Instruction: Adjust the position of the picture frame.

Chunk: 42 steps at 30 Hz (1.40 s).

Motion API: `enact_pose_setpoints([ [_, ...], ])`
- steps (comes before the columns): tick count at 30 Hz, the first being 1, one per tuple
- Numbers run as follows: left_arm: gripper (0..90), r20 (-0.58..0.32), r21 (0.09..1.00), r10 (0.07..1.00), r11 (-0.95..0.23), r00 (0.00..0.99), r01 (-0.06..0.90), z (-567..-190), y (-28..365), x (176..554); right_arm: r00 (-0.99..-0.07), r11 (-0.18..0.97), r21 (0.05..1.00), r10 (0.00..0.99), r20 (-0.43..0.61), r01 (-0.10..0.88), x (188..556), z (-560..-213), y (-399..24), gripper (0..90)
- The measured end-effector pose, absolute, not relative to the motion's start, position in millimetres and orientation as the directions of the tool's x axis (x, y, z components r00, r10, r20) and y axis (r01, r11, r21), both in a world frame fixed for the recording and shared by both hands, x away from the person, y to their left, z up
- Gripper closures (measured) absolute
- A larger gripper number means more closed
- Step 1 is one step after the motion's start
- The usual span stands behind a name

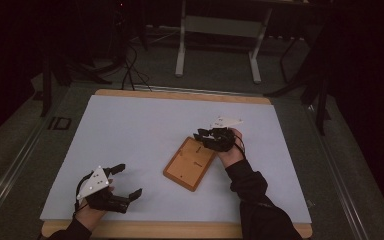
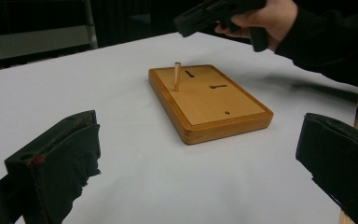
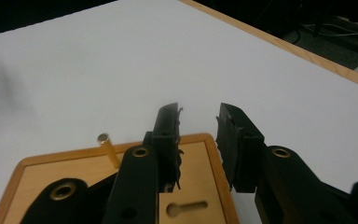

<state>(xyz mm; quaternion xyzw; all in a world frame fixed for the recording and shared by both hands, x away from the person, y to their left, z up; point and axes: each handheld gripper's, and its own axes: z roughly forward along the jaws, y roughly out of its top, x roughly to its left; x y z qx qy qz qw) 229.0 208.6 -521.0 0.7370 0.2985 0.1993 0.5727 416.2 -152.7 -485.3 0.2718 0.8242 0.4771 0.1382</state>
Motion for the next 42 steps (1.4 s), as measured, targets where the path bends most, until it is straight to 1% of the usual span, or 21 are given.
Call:
enact_pose_setpoints([
  [2, 0.0, -0.049, 0.963, 0.668, -0.165, 0.743, 0.212, -521, 209, 229, -0.819, 0.411, 0.857, 0.573, 0.021, 0.31, 421, -487, -149, 69.3],
  [6, 0.0, -0.049, 0.963, 0.668, -0.165, 0.742, 0.211, -521, 209, 229, -0.822, 0.432, 0.844, 0.57, 0.019, 0.319, 430, -492, -140, 73.7],
  [8, 0.0, -0.051, 0.964, 0.668, -0.162, 0.743, 0.212, -521, 209, 229, -0.815, 0.446, 0.834, 0.579, 0.008, 0.326, 434, -496, -135, 78.0],
  [9, 0.0, -0.049, 0.964, 0.668, -0.164, 0.743, 0.212, -521, 209, 229, -0.816, 0.455, 0.826, 0.578, 0.009, 0.332, 438, -500, -131, 85.3],
  [10, 0.0, -0.048, 0.963, 0.668, -0.165, 0.743, 0.211, -521, 209, 228, -0.816, 0.455, 0.826, 0.578, 0.009, 0.332, 438, -500, -131, 85.3],
  [12, 0.0, -0.047, 0.963, 0.667, -0.167, 0.743, 0.21, -521, 209, 228, -0.812, 0.466, 0.816, 0.584, 0.005, 0.341, 441, -503, -127, 89.6],
  [14, 0.0, -0.045, 0.963, 0.666, -0.168, 0.744, 0.209, -521, 209, 228, -0.81, 0.47, 0.813, 0.586, 0.004, 0.343, 442, -504, -126, 89.8],
  [16, 0.0, -0.045, 0.963, 0.666, -0.17, 0.745, 0.209, -521, 209, 228, -0.809, 0.478, 0.797, 0.587, 0.024, 0.37, 448, -509, -118, 90.0],
  [23, 0.0, -0.046, 0.963, 0.666, -0.168, 0.744, 0.21, -521, 210, 228, -0.815, 0.497, 0.784, 0.579, 0.019, 0.372, 453, -514, -105, 90.0],
  [30, 0.0, -0.043, 0.963, 0.667, -0.17, 0.744, 0.207, -520, 210, 227, -0.823, 0.555, 0.746, 0.567, -0.017, 0.367, 458, -520, -91, 90.0],
  [36, 0.0, -0.043, 0.963, 0.666, -0.171, 0.745, 0.208, -520, 210, 227, -0.82, 0.597, 0.7, 0.572, -0.028, 0.392, 461, -526, -86, 90.0],
  [42, 0.0, -0.043, 0.963, 0.666, -0.17, 0.744, 0.208, -520, 210, 227, -0.822, 0.613, 0.688, 0.567, -0.042, 0.388, 461, -526, -85, 90.0],
])
